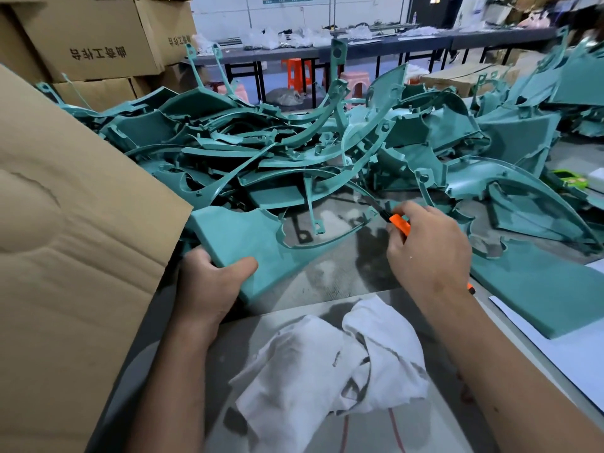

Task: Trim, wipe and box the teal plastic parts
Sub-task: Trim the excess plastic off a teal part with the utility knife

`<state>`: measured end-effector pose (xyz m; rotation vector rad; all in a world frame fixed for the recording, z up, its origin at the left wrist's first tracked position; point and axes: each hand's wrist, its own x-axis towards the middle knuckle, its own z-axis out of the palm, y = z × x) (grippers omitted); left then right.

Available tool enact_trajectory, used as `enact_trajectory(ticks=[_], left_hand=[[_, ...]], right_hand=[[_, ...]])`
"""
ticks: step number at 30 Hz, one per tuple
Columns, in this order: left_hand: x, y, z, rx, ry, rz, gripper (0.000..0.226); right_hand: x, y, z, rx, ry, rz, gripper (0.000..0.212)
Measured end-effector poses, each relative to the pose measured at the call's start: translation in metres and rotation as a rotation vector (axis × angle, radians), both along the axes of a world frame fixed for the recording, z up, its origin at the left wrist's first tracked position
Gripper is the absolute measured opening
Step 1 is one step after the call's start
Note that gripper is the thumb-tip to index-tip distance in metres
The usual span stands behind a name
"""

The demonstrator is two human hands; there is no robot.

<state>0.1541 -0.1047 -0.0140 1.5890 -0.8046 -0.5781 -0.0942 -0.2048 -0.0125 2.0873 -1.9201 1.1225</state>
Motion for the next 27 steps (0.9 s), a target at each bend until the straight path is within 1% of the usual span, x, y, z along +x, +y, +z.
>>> enact_trajectory(ticks=[6,9,12,16,17,19,21,22,23,25,27], left_hand=[[-0.001,0.000,0.000,-0.013,0.039,-0.036,0.027],[-0.002,0.000,0.000,-0.012,0.026,-0.031,0.026],[-0.003,0.000,0.000,-0.018,0.014,-0.024,0.027],[-0.003,-0.001,-0.003,-0.043,0.004,-0.032,0.027],[-0.002,-0.001,-0.004,-0.045,0.005,-0.037,0.026],[-0.001,-0.002,-0.005,-0.049,0.010,-0.044,0.025],[-0.001,-0.002,-0.005,-0.056,0.016,-0.048,0.026],[-0.001,-0.002,-0.005,-0.061,0.015,-0.048,0.026],[-0.001,-0.001,-0.006,-0.063,0.012,-0.047,0.026],[-0.002,-0.001,-0.006,-0.058,0.011,-0.041,0.026],[-0.002,-0.002,-0.006,-0.052,0.017,-0.032,0.026]], right_hand=[[0.000,-0.009,0.000,0.061,0.066,-0.070,0.030],[0.002,-0.008,0.000,0.104,0.112,-0.082,0.031],[0.003,-0.005,0.002,0.119,0.143,-0.052,0.033],[0.009,0.003,0.003,0.254,0.244,0.073,0.035],[0.010,0.005,0.003,0.241,0.234,0.103,0.034],[0.009,0.006,0.003,0.140,0.158,0.100,0.033],[0.007,0.004,0.004,0.031,0.083,0.025,0.033],[0.007,0.002,0.004,0.017,0.073,-0.007,0.034],[0.006,0.000,0.004,0.039,0.076,-0.024,0.035],[0.007,-0.003,0.004,0.151,0.108,-0.025,0.041],[0.008,0.000,0.004,0.238,0.186,0.011,0.043]])
